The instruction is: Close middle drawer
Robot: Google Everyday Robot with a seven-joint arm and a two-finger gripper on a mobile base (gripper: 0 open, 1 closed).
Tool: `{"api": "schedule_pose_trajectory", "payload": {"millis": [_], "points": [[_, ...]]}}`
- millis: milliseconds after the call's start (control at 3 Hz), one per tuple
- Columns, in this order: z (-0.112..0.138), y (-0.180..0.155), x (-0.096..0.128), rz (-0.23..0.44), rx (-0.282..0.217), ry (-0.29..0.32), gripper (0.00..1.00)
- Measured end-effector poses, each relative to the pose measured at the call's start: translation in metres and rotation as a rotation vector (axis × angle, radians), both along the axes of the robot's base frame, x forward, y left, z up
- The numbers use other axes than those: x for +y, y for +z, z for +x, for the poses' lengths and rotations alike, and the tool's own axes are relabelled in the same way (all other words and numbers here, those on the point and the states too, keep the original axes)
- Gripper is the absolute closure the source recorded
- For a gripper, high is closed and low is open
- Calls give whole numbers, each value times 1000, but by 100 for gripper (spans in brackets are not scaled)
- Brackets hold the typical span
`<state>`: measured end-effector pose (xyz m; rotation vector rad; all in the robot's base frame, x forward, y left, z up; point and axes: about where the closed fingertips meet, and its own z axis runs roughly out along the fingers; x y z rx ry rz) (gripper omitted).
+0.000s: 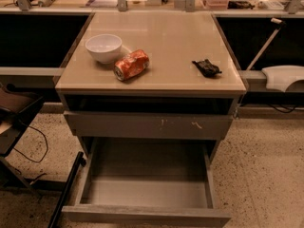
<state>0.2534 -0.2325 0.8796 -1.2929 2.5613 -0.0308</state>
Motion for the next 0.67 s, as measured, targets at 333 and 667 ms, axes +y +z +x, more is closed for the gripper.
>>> {"api": "schedule_pose_trajectory", "payload": {"millis": [333,667], "points": [[0,0,0,0,-1,1,0],[-2,-17,3,1,-41,-23,0]]}}
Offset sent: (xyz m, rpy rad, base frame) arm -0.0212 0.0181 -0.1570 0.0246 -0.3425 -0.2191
